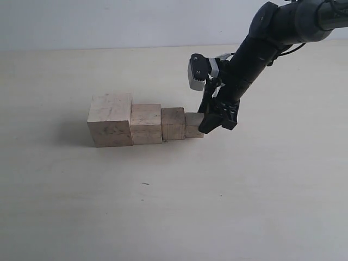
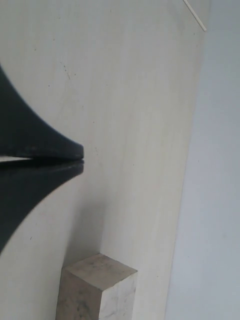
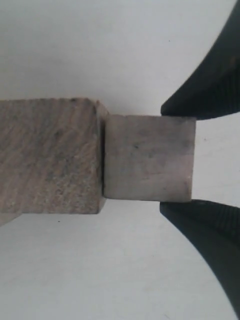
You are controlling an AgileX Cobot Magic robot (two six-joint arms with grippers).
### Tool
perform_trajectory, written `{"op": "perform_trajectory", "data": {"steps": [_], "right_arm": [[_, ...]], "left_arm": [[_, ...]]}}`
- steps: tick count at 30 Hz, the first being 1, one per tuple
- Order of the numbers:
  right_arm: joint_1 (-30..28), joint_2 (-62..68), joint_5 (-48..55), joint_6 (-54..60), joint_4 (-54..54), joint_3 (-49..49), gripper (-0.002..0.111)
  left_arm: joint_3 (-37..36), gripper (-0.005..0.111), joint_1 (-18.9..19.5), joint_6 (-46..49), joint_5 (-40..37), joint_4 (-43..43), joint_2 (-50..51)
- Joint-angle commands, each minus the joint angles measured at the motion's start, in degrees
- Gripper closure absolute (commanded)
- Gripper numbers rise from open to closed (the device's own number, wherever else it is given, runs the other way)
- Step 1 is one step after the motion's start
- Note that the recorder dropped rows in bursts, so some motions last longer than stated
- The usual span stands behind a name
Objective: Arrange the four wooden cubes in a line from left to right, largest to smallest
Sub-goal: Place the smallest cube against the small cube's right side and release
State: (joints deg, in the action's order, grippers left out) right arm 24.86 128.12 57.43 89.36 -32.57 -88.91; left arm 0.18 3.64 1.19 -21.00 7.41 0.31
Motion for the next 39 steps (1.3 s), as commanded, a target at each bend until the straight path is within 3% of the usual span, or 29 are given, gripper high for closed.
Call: {"op": "perform_trajectory", "data": {"steps": [1, 7, 10, 13, 19, 22, 27, 34, 39], "right_arm": [[0.0, 0.66, 0.35, 0.61, -0.16, -0.3, 0.108], [0.0, 0.66, 0.93, 0.39, -0.26, -0.3, 0.108], [0.0, 0.66, 1.07, -0.97, -0.26, -0.3, 0.102], [0.0, 0.66, 1.18, -1.06, -0.4, -0.3, 0.089], [0.0, -0.67, 0.83, -1.06, -0.4, -0.3, 0.05], [0.0, -2.01, -0.1, -2.47, -0.4, -0.3, 0.041], [0.0, -4.67, -2.46, -8.42, 1.33, -0.3, 0.039], [0.0, -6.63, -4.8, -25.28, 15.94, -0.3, 0.039], [0.0, -5.63, -6.96, -25.94, 13.17, -0.3, 0.039]], "left_arm": [[-0.18, 0.107, -0.35, 0.05, 0.38, -0.09, -0.31], [-0.18, 0.107, -0.35, 0.05, 0.38, -0.09, -0.31], [-0.18, 0.107, -0.35, 0.05, 0.38, -0.09, -0.31], [-0.18, 0.107, -0.35, 0.05, 0.38, -0.09, -0.31], [-0.18, 0.107, -0.35, 0.05, 0.38, -0.09, -0.31], [-0.18, 0.107, -0.35, 0.05, 0.38, -0.09, -0.31], [-0.18, 0.107, -0.35, 0.05, 0.38, -0.09, -0.31], [-0.18, 0.107, -0.35, 0.05, 0.38, -0.09, -0.31], [-0.18, 0.107, -0.35, 0.05, 0.38, -0.09, -0.31]]}}
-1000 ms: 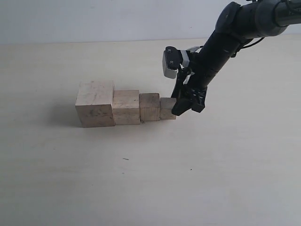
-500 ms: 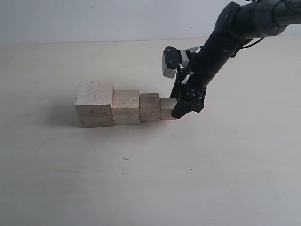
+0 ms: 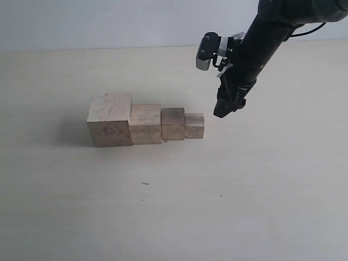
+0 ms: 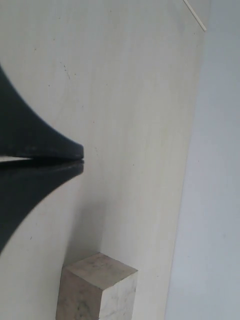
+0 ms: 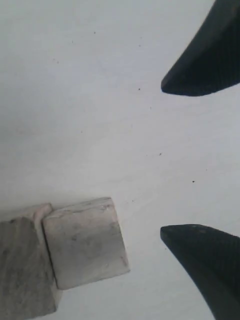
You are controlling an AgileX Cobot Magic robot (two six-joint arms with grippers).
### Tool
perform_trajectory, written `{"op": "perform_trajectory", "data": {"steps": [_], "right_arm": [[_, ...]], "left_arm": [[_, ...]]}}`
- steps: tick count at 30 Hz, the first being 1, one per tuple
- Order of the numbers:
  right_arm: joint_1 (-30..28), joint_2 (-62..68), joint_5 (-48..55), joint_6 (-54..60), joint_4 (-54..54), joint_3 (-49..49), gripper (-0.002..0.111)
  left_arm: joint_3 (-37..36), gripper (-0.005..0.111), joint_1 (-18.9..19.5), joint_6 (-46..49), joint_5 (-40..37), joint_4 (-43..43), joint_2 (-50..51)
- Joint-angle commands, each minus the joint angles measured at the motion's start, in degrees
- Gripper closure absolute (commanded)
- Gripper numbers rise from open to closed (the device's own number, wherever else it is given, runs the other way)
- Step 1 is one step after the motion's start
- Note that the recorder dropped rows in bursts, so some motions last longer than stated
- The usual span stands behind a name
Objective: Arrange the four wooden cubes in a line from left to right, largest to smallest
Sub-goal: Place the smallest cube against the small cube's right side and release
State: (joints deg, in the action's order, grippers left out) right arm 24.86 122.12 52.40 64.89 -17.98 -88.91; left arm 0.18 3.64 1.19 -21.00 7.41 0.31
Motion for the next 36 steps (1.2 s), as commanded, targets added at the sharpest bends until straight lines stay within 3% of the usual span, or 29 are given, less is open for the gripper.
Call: {"op": "perform_trajectory", "data": {"steps": [1, 36], "right_arm": [[0.01, 0.63, -2.35, -1.47, -1.72, -0.3, 0.039], [0.12, 4.0, -5.66, -0.41, -6.75, -0.3, 0.042]], "left_arm": [[-0.18, 0.107, -0.35, 0.05, 0.38, -0.09, -0.31], [-0.18, 0.107, -0.35, 0.05, 0.38, -0.09, -0.31]]}}
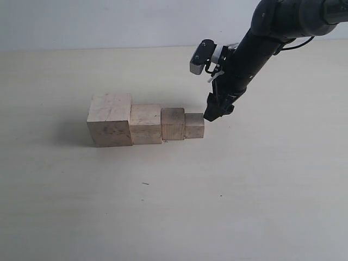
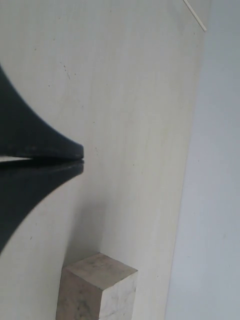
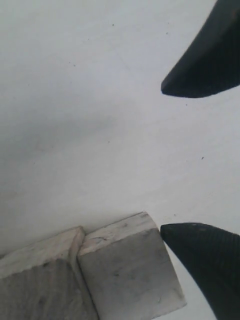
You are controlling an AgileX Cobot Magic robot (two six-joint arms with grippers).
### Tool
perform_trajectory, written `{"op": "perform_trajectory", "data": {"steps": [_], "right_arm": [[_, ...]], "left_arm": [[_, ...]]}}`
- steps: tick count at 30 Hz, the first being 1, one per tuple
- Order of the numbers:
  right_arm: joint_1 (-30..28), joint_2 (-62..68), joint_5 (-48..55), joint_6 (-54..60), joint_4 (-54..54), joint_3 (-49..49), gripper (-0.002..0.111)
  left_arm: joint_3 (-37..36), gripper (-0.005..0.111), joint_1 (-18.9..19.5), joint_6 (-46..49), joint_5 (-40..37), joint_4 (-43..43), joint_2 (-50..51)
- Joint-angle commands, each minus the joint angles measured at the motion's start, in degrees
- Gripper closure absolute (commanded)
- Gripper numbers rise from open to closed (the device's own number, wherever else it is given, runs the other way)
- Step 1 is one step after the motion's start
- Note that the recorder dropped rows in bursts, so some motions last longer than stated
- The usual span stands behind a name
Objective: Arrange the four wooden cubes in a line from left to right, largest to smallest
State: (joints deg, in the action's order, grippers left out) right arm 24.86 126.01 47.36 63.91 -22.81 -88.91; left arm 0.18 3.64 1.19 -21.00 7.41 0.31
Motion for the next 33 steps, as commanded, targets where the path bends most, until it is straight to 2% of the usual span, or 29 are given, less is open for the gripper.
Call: {"op": "perform_trajectory", "data": {"steps": [1, 13, 16, 21, 24, 26, 30, 33], "right_arm": [[0.12, 0.11, -0.63, 0.57, -2.06, -0.3, 0.042], [0.0, -0.47, 0.03, -2.18, -1.03, -0.3, 0.042], [0.0, -1.48, 1.22, -4.57, 2.44, -0.3, 0.042], [0.0, -5.65, 1.45, -19.44, 7.21, -0.3, 0.045], [0.0, -9.22, 3.05, -31.56, 7.05, -0.3, 0.056], [0.0, -11.45, 4.76, -38.13, 7.05, -0.3, 0.072], [0.0, -15.39, 6.05, -39.66, 6.55, -0.3, 0.108], [0.0, -17.94, 6.5, -40.1, 4.49, -0.3, 0.108]], "left_arm": [[-0.18, 0.107, -0.35, 0.05, 0.38, -0.09, -0.31], [-0.18, 0.107, -0.35, 0.05, 0.38, -0.09, -0.31], [-0.18, 0.107, -0.35, 0.05, 0.38, -0.09, -0.31], [-0.18, 0.107, -0.35, 0.05, 0.38, -0.09, -0.31], [-0.18, 0.107, -0.35, 0.05, 0.38, -0.09, -0.31], [-0.18, 0.107, -0.35, 0.05, 0.38, -0.09, -0.31], [-0.18, 0.107, -0.35, 0.05, 0.38, -0.09, -0.31], [-0.18, 0.107, -0.35, 0.05, 0.38, -0.09, -0.31]]}}
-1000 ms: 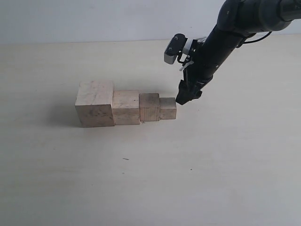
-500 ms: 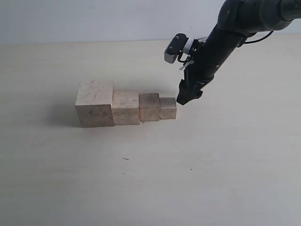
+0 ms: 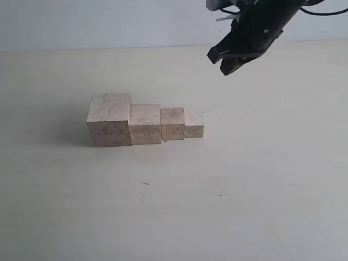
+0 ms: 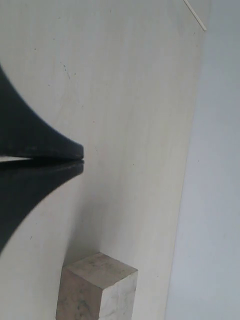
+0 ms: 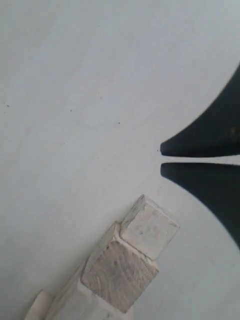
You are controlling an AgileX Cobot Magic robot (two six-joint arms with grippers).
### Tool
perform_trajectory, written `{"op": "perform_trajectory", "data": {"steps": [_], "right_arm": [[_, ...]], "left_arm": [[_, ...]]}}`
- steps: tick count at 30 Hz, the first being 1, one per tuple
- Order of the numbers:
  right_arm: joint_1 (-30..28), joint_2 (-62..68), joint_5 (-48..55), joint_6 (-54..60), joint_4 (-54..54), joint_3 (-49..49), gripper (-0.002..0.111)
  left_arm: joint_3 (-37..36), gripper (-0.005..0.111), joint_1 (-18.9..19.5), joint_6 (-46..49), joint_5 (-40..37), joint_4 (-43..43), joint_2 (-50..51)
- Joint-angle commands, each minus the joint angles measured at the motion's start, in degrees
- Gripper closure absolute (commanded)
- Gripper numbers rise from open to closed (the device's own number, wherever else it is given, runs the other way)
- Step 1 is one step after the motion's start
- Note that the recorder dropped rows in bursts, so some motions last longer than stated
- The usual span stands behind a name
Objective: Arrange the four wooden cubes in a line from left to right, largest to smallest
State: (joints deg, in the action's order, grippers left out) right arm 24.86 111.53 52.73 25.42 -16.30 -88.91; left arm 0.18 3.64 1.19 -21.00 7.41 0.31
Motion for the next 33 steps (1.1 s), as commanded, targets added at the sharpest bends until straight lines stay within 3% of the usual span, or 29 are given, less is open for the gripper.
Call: {"op": "perform_trajectory", "data": {"steps": [1, 5, 12, 17, 27, 33], "right_arm": [[0.0, -4.38, 1.64, -1.89, -2.49, -0.3, 0.108], [0.0, -9.1, 1.36, -5.37, -6.35, 1.75, 0.108], [0.13, -27.51, -19.0, -12.03, -13.66, 22.42, 0.108], [0.13, -38.01, -20.59, -15.36, -13.66, 31.31, 0.108], [0.13, -48.88, -18.95, -15.36, -13.66, 31.98, 0.108], [0.13, -53.61, -22.97, -14.54, -9.25, 31.98, 0.108]], "left_arm": [[-0.18, 0.107, -0.35, 0.05, 0.38, -0.09, -0.31], [-0.18, 0.107, -0.35, 0.05, 0.38, -0.09, -0.31], [-0.18, 0.107, -0.35, 0.05, 0.38, -0.09, -0.31], [-0.18, 0.107, -0.35, 0.05, 0.38, -0.09, -0.31], [-0.18, 0.107, -0.35, 0.05, 0.38, -0.09, -0.31], [-0.18, 0.107, -0.35, 0.05, 0.38, -0.09, -0.31]]}}
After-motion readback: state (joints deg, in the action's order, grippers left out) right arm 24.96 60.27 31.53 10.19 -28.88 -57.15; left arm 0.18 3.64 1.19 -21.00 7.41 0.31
